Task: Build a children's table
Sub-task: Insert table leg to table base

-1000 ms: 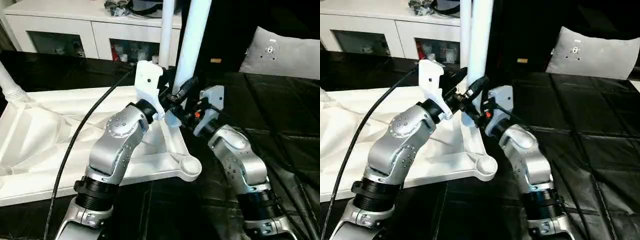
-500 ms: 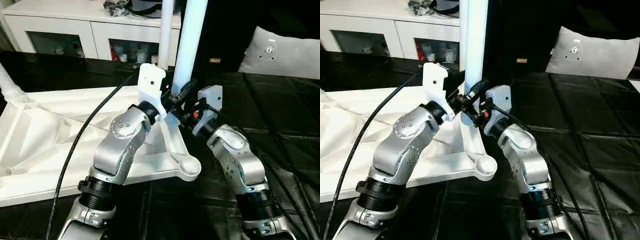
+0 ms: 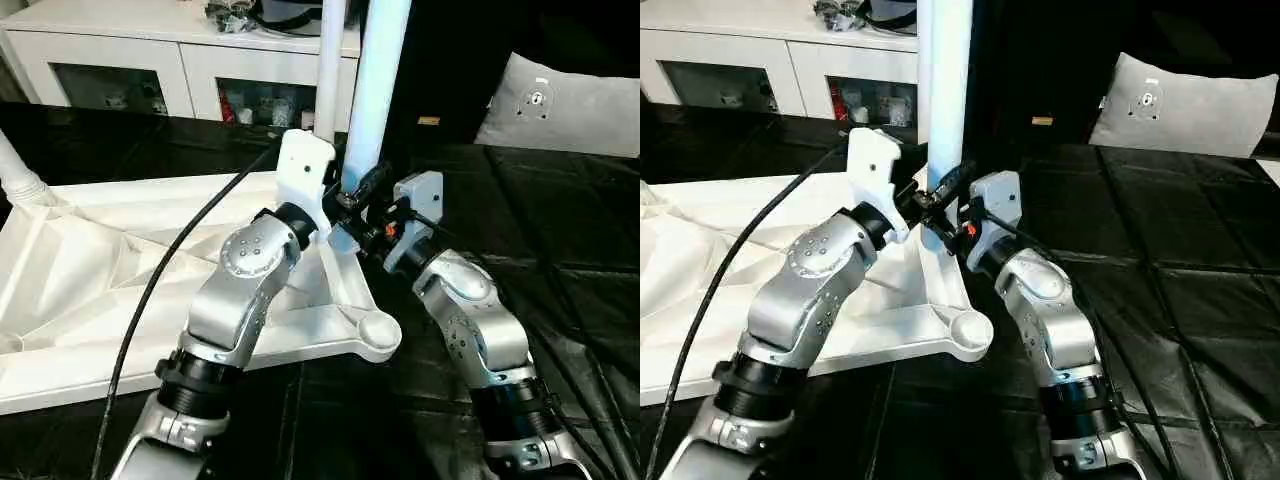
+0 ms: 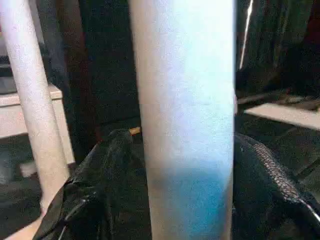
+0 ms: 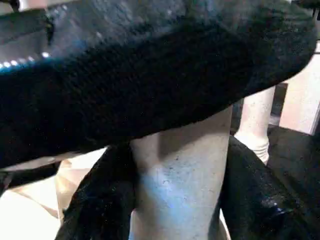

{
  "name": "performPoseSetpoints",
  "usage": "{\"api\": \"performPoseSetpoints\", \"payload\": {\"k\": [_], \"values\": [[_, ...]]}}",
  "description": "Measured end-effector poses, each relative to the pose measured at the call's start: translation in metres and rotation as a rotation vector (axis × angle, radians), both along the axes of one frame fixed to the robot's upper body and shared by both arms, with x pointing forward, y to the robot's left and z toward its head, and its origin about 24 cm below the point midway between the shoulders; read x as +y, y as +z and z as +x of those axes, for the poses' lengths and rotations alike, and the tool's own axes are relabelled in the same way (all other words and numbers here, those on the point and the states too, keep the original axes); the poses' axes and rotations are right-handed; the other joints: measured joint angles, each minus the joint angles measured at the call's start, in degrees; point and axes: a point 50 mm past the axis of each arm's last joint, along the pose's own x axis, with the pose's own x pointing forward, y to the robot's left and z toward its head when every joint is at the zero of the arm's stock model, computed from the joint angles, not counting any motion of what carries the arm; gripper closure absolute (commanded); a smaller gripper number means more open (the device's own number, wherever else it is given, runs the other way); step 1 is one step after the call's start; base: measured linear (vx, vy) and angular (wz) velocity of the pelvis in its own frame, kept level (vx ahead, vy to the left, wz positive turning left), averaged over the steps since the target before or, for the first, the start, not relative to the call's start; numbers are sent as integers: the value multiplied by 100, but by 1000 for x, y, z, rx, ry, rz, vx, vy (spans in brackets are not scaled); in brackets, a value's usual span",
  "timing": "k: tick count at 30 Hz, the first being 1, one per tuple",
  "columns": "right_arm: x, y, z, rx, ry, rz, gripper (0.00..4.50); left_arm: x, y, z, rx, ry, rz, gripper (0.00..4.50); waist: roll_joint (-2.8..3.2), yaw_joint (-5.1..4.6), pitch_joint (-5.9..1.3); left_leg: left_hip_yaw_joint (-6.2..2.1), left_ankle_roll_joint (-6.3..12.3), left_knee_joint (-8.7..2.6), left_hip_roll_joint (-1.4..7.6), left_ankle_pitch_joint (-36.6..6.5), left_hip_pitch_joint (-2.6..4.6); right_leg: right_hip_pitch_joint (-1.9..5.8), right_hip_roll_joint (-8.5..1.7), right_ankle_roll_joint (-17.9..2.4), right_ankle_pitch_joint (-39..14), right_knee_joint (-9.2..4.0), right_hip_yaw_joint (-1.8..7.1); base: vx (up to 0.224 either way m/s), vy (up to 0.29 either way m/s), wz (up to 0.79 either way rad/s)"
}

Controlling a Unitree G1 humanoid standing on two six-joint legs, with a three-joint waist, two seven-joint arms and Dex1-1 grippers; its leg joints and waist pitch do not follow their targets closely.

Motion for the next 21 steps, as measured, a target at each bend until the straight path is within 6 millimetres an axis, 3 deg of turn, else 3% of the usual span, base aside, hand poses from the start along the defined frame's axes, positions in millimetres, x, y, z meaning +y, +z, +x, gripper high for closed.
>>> {"api": "performPoseSetpoints", "payload": {"k": [21], "values": [[1,2,2,-4,1,-7,260,-5,3,-1,-219,22,246,184,0,-39,0,0,2,0,0,1,1,0,0,-12,8,1,0,0,0,0]]}}
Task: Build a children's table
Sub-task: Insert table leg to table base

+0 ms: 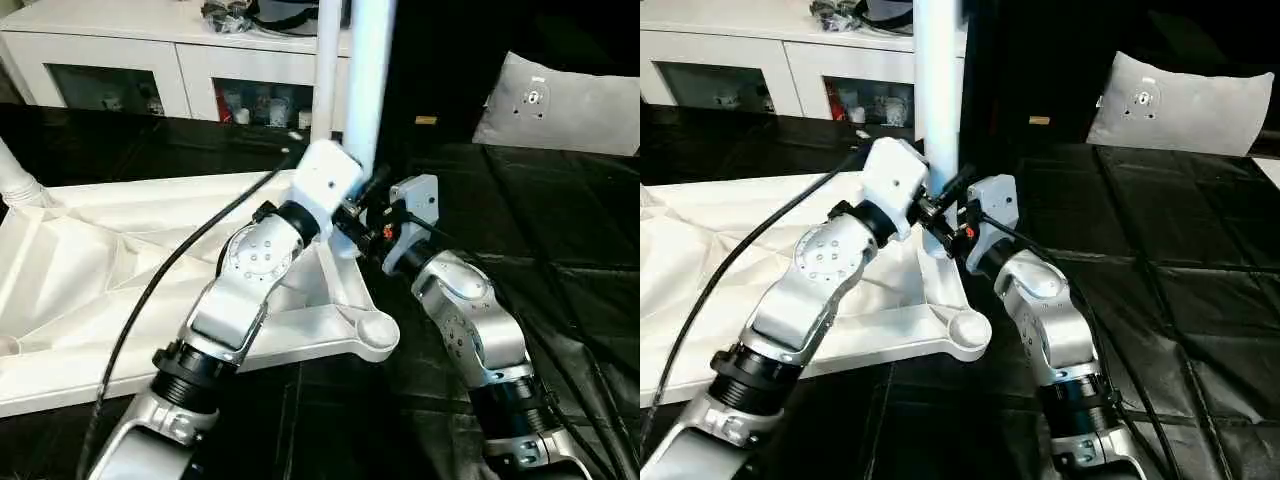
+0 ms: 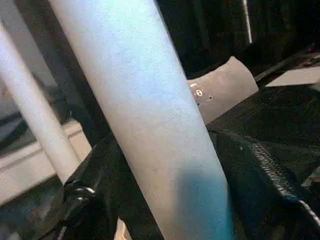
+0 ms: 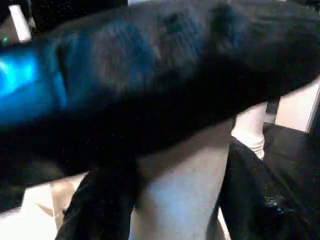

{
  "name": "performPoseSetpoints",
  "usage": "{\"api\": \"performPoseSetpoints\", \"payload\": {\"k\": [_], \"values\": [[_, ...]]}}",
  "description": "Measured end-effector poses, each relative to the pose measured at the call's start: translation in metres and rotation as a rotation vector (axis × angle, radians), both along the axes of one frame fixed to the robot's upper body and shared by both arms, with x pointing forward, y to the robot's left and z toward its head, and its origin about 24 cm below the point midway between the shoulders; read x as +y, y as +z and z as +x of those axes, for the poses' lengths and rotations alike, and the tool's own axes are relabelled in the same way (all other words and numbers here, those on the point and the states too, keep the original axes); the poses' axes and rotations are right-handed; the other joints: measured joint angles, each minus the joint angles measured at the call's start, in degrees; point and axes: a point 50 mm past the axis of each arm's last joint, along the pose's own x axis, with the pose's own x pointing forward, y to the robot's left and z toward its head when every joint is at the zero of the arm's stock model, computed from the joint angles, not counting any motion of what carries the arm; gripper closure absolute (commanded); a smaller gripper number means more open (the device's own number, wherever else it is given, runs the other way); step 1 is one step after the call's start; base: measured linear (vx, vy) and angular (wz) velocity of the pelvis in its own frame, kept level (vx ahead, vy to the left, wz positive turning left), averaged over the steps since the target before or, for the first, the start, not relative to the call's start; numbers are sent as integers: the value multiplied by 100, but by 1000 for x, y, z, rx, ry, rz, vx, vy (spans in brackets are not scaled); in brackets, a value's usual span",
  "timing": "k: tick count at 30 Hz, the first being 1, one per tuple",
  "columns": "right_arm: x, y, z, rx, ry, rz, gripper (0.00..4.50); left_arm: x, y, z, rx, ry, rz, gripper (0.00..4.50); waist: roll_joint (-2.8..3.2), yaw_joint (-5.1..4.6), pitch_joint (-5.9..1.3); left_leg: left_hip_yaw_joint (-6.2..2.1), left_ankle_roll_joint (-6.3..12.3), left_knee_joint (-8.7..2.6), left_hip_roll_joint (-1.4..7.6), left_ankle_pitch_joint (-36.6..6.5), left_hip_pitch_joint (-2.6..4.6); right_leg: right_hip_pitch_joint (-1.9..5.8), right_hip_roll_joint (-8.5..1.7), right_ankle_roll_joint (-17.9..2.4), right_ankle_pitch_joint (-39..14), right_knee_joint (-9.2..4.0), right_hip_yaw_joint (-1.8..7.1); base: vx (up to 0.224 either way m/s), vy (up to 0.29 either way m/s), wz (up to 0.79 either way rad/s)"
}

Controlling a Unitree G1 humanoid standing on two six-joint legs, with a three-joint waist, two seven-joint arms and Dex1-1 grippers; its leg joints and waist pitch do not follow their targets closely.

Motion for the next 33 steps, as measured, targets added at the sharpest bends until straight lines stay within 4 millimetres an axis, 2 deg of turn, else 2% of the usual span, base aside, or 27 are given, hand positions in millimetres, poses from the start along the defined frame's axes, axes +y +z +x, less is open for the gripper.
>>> {"api": "performPoseSetpoints", "payload": {"k": [4,14,27,28,32,33], "values": [[0,0,0,-2,0,0,260,-2,0,0,25,-10,-49,197,0,0,0,1,0,1,0,0,0,0,0,-2,1,1,0,0,0,0],[-2,0,-1,-17,14,-19,261,3,-3,2,337,-107,-466,247,-1,-2,0,4,1,1,0,1,0,0,-1,-4,2,2,1,0,0,0],[-1,0,-1,-32,12,-52,261,11,-4,5,415,-112,-558,259,-1,-3,0,4,10,1,0,6,-1,0,0,-3,3,-1,1,0,0,0],[-1,0,-1,-32,12,-52,191,11,-3,5,415,-108,-560,259,-1,-3,0,4,11,0,0,6,-1,0,-1,-2,3,-1,1,0,0,0],[-5,1,-1,-16,47,-18,171,13,4,9,405,-96,-597,259,-1,-2,0,4,13,1,0,8,-1,0,0,-3,3,0,1,0,0,0],[-7,2,-1,-8,59,-4,149,15,7,10,396,-92,-602,260,0,-1,0,4,18,1,0,11,-1,0,0,-3,4,-1,1,0,0,0]]}}
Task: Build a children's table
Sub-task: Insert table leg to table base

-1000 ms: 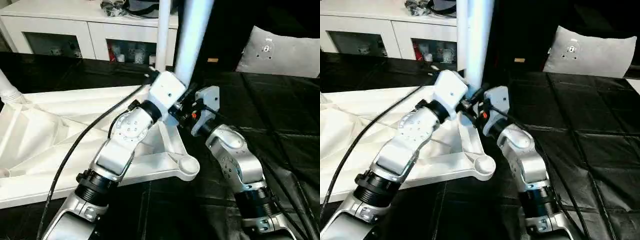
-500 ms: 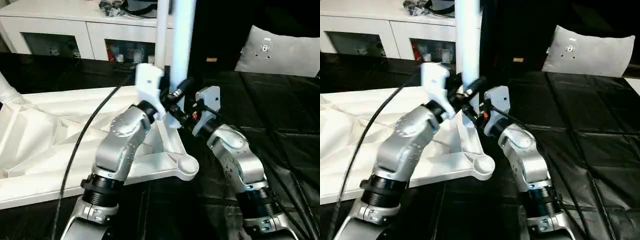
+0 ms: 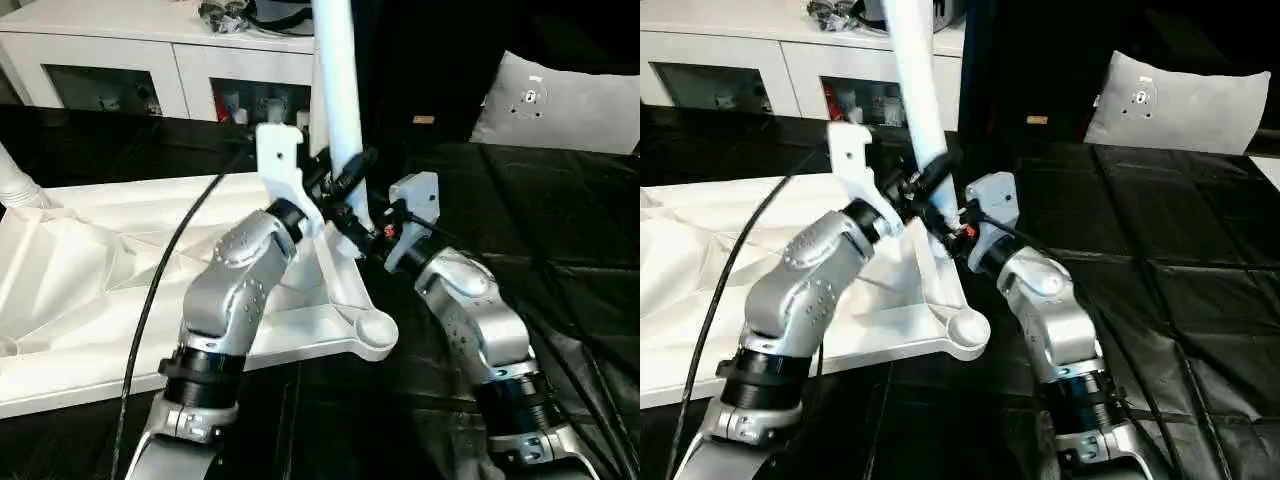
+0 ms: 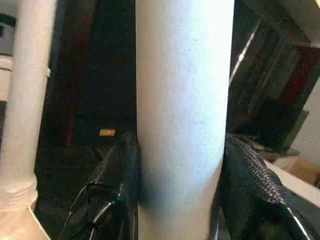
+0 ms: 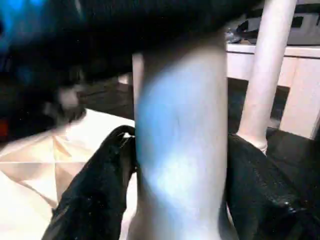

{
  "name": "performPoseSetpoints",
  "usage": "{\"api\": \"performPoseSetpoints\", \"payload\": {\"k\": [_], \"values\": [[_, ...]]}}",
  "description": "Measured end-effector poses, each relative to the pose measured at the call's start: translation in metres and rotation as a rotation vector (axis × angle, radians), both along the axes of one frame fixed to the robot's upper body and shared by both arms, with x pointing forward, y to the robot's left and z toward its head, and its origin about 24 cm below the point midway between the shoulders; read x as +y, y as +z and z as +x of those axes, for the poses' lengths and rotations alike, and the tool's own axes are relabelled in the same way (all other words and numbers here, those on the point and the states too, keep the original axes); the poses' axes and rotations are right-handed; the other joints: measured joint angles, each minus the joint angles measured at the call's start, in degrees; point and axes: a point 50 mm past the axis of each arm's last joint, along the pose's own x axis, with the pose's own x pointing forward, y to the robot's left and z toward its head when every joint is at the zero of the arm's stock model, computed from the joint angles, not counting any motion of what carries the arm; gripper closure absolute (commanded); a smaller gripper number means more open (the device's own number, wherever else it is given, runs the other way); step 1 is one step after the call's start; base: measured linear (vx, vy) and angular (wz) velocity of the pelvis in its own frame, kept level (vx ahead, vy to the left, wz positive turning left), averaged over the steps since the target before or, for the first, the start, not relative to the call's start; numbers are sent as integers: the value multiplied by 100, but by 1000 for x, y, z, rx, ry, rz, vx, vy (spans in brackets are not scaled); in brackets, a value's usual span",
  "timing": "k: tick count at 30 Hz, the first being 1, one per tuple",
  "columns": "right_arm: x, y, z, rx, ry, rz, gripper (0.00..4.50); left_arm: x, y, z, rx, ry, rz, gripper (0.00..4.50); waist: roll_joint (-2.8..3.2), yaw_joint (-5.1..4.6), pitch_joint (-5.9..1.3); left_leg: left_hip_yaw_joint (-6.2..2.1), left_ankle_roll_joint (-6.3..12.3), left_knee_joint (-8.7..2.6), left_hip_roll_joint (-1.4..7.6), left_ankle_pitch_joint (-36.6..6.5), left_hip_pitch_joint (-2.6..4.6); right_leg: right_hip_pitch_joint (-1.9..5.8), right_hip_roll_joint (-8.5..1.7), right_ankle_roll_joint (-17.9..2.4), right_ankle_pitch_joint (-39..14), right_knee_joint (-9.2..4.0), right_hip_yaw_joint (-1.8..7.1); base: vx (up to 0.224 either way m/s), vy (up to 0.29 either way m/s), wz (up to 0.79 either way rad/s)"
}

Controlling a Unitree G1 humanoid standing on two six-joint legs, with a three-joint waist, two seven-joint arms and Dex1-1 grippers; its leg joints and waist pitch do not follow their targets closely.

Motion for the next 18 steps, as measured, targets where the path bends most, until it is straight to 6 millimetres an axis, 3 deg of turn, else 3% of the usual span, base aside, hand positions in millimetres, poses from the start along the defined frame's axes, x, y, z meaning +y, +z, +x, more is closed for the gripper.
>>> {"api": "performPoseSetpoints", "payload": {"k": [5,12,18], "values": [[-20,10,-1,27,59,121,106,12,7,5,18,-12,-37,260,0,15,0,0,19,1,0,10,0,1,0,0,0,0,0,0,0,0],[-63,27,0,70,90,235,56,25,4,1,74,-213,-43,260,1,87,0,1,23,1,-1,12,3,1,0,-3,1,2,0,0,0,0],[-73,28,-4,139,179,232,3,27,17,-3,34,-385,-36,260,5,131,-2,1,23,2,-1,13,3,1,0,-4,3,1,-1,0,0,0]]}}
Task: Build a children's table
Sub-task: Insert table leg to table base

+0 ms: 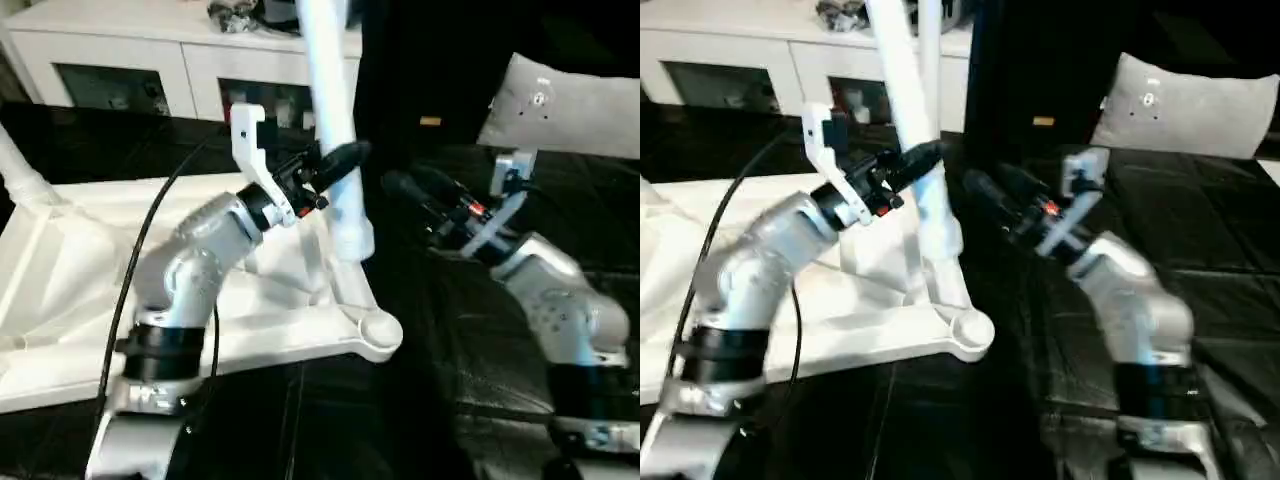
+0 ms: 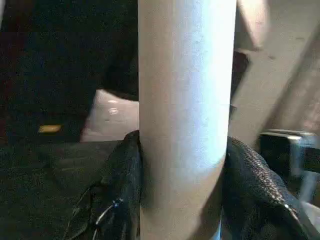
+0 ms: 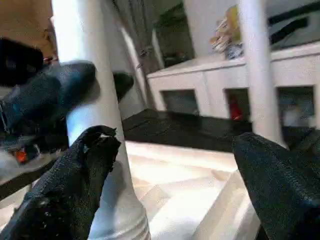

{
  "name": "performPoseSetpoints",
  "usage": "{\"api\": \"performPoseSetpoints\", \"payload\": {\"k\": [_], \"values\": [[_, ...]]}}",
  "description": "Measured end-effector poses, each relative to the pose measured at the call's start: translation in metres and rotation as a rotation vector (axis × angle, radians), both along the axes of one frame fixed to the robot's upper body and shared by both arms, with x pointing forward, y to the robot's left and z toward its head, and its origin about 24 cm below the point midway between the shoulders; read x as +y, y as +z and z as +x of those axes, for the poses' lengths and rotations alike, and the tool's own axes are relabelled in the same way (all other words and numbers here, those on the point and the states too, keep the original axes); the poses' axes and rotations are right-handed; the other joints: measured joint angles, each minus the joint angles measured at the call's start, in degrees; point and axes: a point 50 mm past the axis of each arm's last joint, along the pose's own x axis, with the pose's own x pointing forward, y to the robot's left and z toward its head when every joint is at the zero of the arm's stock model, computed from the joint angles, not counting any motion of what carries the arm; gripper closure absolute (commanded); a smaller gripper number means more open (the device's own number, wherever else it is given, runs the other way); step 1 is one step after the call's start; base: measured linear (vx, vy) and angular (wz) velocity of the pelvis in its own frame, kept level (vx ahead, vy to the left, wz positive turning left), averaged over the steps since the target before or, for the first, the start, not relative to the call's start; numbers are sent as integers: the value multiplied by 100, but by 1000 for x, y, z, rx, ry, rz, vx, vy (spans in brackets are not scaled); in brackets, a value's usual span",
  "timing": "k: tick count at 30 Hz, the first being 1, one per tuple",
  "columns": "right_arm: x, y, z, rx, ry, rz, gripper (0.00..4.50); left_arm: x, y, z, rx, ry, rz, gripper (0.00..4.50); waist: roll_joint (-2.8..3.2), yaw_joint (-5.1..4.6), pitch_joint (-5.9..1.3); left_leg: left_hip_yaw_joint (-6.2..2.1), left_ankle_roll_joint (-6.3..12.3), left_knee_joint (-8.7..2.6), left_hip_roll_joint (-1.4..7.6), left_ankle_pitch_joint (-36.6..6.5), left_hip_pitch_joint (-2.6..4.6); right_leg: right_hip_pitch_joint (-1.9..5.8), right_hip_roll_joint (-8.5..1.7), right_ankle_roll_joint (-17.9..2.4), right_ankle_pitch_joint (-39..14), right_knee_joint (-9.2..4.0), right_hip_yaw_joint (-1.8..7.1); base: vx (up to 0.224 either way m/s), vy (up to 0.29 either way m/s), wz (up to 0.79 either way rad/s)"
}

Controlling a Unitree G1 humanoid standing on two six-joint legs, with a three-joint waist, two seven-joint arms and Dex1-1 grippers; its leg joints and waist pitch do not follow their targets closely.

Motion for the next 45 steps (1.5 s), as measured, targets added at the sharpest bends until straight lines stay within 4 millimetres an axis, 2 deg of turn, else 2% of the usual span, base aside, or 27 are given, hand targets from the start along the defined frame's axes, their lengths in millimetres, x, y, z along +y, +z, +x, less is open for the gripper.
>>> {"api": "performPoseSetpoints", "payload": {"k": [3,11,18,23,24,27,30,33,34,36,39,43,44,45], "values": [[-7,5,-5,-3,64,-33,1,4,4,-3,-26,-65,10,260,3,8,-1,0,0,0,0,0,1,2,0,0,0,0,0,0,0,0],[5,12,-17,-20,267,-53,1,3,7,-10,-57,-173,52,260,11,14,-5,0,-1,1,1,0,2,2,0,-1,0,0,-1,0,0,0],[15,5,-21,-5,380,-149,1,-11,6,-21,-135,-280,170,260,11,36,-5,0,-1,1,1,0,1,2,0,-1,1,0,-1,0,0,0],[22,10,-18,-43,434,-203,1,-17,5,-27,-172,-330,211,260,11,40,-5,0,-4,1,1,1,3,4,0,-1,1,1,-1,0,0,0],[23,9,-18,-42,440,-212,30,-17,5,-27,-174,-329,216,260,11,45,-5,0,-4,2,1,0,3,4,0,-1,1,1,-1,0,0,0],[27,3,-18,-27,468,-230,44,-17,2,-27,-180,-328,242,260,11,45,-5,0,-4,2,1,1,2,3,0,-1,1,1,-1,0,0,0],[29,3,-17,-33,479,-248,81,-18,1,-28,-183,-330,249,260,11,48,-5,-1,-3,2,1,1,2,3,0,-1,1,2,-1,0,0,0],[30,6,-15,-54,481,-260,85,-19,1,-28,-186,-333,258,260,11,49,-5,0,-4,2,1,1,2,3,0,-1,1,2,-1,0,0,0],[30,6,-15,-56,482,-260,124,-20,0,-28,-185,-335,260,260,11,54,-5,0,-3,2,1,1,2,3,0,-1,1,1,-1,0,0,0],[30,6,-15,-56,483,-260,128,-20,0,-28,-187,-337,260,260,11,56,-5,0,-3,2,1,1,2,3,0,-1,1,1,-1,0,0,0],[30,6,-15,-57,484,-260,169,-21,1,-28,-198,-335,259,260,11,57,-5,0,-3,2,1,1,2,3,0,-1,1,2,0,0,0,0],[33,4,-15,-53,494,-258,188,-24,0,-29,-205,-336,269,260,11,55,-5,0,-3,2,1,1,2,3,0,-2,1,3,-1,0,0,0],[33,3,-15,-49,497,-258,213,-24,-1,-29,-205,-337,271,260,11,57,-5,0,-3,2,1,1,2,3,0,-2,1,3,-1,0,0,0],[33,2,-15,-46,500,-256,218,-25,-1,-29,-204,-337,273,260,11,58,-5,0,-3,2,1,1,2,3,0,-2,1,3,-1,0,0,0]]}}
